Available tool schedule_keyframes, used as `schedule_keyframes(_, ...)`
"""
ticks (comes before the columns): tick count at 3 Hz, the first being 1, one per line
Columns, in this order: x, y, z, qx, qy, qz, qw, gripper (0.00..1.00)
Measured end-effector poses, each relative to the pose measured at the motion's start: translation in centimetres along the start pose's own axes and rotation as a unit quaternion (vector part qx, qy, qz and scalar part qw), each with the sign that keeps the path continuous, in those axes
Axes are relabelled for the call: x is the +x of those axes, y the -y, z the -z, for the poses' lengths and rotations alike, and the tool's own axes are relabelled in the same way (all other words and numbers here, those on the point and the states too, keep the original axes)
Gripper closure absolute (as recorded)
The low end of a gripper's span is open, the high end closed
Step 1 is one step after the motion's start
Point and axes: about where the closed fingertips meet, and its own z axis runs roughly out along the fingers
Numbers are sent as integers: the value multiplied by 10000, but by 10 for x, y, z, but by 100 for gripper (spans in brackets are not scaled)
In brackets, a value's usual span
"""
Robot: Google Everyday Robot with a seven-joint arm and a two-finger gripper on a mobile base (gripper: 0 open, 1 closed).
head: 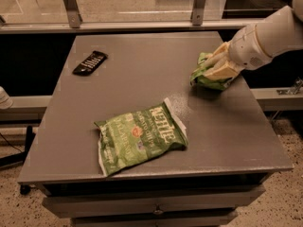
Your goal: Move green rice chip bag near green jalapeno chip bag
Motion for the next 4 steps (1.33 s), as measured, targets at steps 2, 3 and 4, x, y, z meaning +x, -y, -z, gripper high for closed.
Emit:
schedule_keyframes(2, -22, -85, 45, -971, 670, 524, 9916, 100)
schedule_keyframes(3, -34, -128, 66, -1428, 1080, 685, 9815, 100)
schedule_keyframes(4, -49, -161, 73, -1756, 1426, 707, 9715, 82)
